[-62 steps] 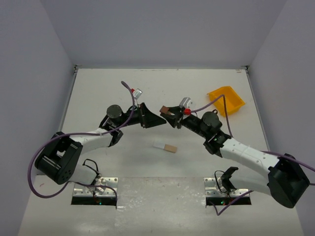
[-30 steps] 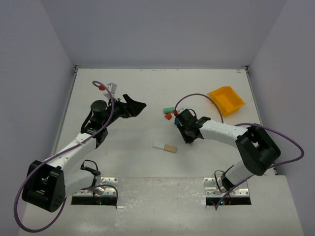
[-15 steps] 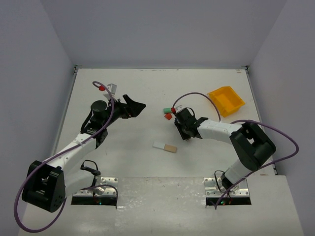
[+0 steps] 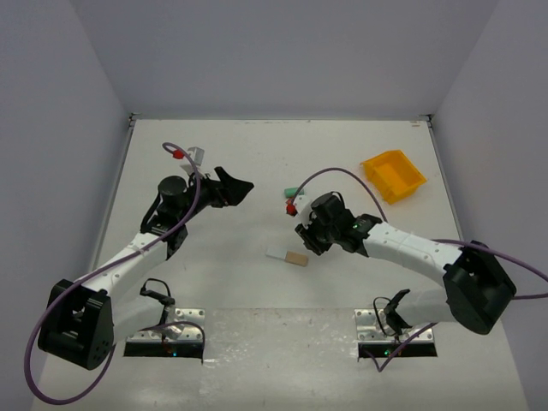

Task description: Build the wood block tower

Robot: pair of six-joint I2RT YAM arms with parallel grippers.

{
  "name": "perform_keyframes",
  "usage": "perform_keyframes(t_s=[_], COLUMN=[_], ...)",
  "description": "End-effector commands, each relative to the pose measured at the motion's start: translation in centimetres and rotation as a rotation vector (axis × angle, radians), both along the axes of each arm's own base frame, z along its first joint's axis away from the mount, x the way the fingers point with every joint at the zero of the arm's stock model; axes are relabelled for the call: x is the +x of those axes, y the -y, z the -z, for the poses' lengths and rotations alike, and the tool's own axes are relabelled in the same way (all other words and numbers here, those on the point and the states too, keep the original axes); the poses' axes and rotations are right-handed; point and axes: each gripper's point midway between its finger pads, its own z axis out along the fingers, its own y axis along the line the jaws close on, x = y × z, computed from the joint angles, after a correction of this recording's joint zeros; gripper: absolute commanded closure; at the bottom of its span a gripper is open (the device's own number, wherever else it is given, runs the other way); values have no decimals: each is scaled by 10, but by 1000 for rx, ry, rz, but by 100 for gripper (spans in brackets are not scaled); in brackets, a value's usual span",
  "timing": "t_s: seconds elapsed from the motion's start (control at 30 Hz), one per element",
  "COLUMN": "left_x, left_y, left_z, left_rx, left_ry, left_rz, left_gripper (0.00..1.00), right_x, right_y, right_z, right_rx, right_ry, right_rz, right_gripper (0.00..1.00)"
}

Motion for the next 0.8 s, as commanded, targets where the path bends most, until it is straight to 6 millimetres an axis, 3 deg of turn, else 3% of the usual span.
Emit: perform_keyframes(t_s=[0.0,0.33,0.77], left_x=[7,2,4], left_y=[-6,-10,-11], left_z=[-12,-17,-14], left_rx=[9,17,24], left_ry=[73,99,93], left_rz=[-16,-32,-38], left_gripper=[0,0,0], right_x=[-13,-12,-19], right_y=[-34,-57,-55], right_z=[-11,-3,8], right_rx=[-55,-127,-141], right_ry=[31,33,-7], right_rz=[-235,-398,-421], right_gripper=[91,90,86])
